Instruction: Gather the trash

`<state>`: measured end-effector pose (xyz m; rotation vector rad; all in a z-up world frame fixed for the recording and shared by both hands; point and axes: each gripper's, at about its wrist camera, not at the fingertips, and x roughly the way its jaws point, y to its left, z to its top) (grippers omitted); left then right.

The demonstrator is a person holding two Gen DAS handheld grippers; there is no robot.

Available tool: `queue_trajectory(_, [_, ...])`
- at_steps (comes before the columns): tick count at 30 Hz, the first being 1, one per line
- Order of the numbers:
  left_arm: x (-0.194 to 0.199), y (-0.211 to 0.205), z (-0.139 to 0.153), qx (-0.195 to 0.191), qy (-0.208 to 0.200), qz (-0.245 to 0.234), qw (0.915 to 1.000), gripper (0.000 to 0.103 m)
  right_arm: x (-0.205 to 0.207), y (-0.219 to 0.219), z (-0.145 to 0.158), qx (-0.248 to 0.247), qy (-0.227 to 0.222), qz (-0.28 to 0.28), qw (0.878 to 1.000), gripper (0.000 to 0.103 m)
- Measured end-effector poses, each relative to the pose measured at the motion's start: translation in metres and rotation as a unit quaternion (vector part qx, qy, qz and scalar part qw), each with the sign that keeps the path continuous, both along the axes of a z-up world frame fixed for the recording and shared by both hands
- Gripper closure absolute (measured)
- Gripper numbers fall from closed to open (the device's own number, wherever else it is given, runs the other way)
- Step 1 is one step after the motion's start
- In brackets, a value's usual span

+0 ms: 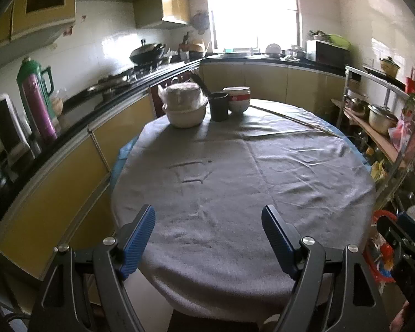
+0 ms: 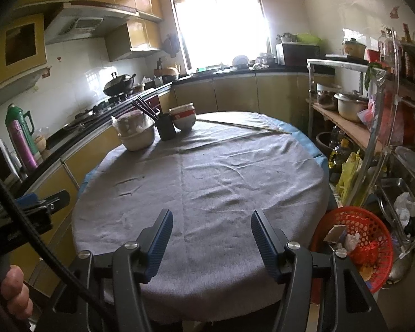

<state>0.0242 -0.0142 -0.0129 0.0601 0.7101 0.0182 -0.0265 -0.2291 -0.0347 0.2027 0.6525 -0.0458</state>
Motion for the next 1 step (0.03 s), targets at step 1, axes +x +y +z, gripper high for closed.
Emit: queue_trajectory(1, [0.0085, 0.0038, -0.0048, -0.008, 0.012, 0.001, 0.9999, 0.023, 0.0079, -0.0001, -0.0044, -0.003, 0.006, 0.001, 1.0, 0.04])
